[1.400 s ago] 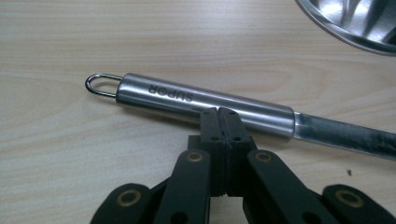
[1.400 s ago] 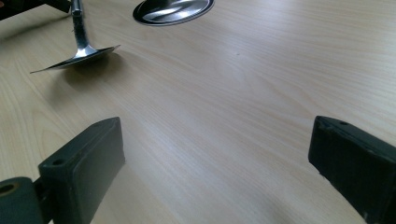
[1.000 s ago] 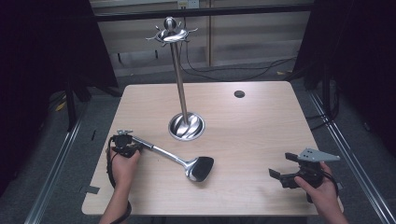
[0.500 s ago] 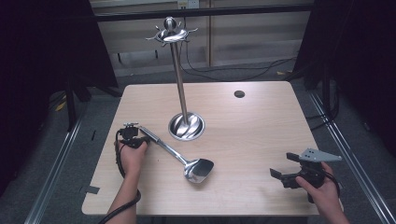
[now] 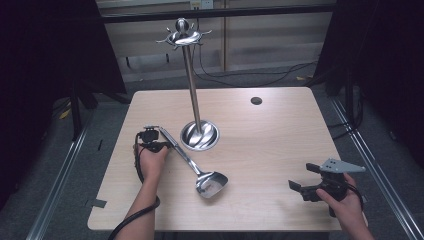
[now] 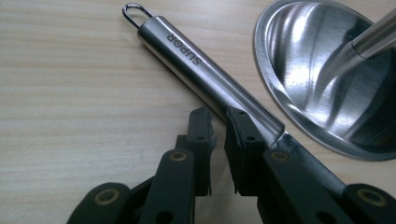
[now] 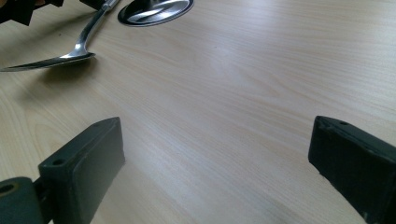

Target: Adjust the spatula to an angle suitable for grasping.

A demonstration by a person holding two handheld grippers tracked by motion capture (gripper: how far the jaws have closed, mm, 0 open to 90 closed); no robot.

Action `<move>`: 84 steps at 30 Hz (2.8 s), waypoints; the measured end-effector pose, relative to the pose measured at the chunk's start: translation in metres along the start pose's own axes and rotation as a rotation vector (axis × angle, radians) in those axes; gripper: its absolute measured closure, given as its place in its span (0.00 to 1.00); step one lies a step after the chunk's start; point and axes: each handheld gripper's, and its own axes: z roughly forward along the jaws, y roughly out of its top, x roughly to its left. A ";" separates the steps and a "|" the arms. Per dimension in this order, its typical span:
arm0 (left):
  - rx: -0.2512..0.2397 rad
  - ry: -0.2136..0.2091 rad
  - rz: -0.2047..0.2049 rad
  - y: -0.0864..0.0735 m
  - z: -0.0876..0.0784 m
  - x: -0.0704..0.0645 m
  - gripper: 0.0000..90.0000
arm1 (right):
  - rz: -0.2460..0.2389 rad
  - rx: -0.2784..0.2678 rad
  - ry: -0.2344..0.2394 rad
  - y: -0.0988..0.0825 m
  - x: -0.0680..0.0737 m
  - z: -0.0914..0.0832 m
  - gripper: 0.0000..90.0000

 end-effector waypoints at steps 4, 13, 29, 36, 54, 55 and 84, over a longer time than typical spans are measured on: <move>-0.004 0.019 0.014 0.002 -0.002 -0.005 0.89 | 0.002 -0.001 -0.001 0.000 0.000 0.000 0.04; -0.032 -0.074 0.127 -0.004 -0.027 -0.035 0.96 | 0.001 -0.003 -0.002 0.001 0.000 0.000 0.04; 0.098 -0.277 0.299 -0.045 -0.015 -0.095 1.00 | -0.001 -0.002 0.004 0.002 0.001 0.001 0.04; 0.134 -0.301 0.335 -0.054 -0.016 -0.108 1.00 | -0.001 0.001 0.004 0.002 0.001 0.002 0.04; 0.164 -0.298 0.293 -0.072 -0.043 -0.080 1.00 | -0.020 0.015 0.039 0.009 0.007 0.020 0.04; 0.162 -0.293 0.287 -0.073 -0.044 -0.078 1.00 | -0.026 0.015 0.047 0.011 0.008 0.023 0.04; 0.154 -0.040 0.159 -0.045 -0.068 -0.053 0.65 | -0.076 0.024 0.125 0.030 0.021 0.053 0.04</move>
